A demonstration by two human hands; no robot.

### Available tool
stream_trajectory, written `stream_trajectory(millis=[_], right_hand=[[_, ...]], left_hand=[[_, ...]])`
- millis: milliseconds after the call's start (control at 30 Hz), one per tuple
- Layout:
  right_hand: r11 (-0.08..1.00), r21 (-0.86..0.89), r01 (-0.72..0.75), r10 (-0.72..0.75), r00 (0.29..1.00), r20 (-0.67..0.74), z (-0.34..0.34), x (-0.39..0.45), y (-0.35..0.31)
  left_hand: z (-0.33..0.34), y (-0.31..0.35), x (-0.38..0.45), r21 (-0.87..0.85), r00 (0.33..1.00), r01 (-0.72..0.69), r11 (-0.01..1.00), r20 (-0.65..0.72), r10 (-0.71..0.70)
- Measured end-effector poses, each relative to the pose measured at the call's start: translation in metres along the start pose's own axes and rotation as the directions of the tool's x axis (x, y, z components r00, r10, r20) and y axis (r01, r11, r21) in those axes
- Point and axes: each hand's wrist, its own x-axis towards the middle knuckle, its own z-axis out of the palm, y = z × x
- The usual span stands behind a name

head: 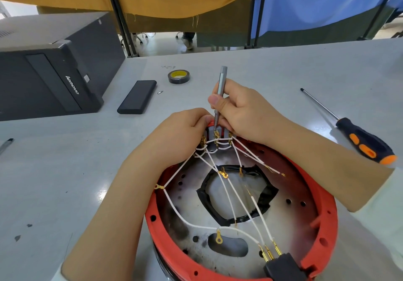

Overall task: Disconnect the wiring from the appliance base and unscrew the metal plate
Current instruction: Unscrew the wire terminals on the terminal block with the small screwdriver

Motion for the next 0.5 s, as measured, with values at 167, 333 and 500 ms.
stream_trajectory(millis=[167, 333, 500], right_hand=[[0.995, -0.037, -0.09, 0.091, 0.995, 0.029, 0.0, 0.005, -0.003], [0.981, -0.087, -0.172, 0.178, 0.982, 0.061, -0.001, 0.015, -0.008], [0.971, 0.115, -0.209, 0.202, 0.977, 0.07, -0.004, 0.007, -0.005]], left_hand=[[0.0, 0.0, 0.0, 0.013, 1.0, 0.008, 1.0, -0.001, -0.008], [0.0, 0.0, 0.0, 0.016, 1.0, 0.012, 1.0, 0.005, -0.012], [0.0, 0.0, 0.0, -0.001, 1.0, 0.017, 1.0, 0.007, -0.017]])
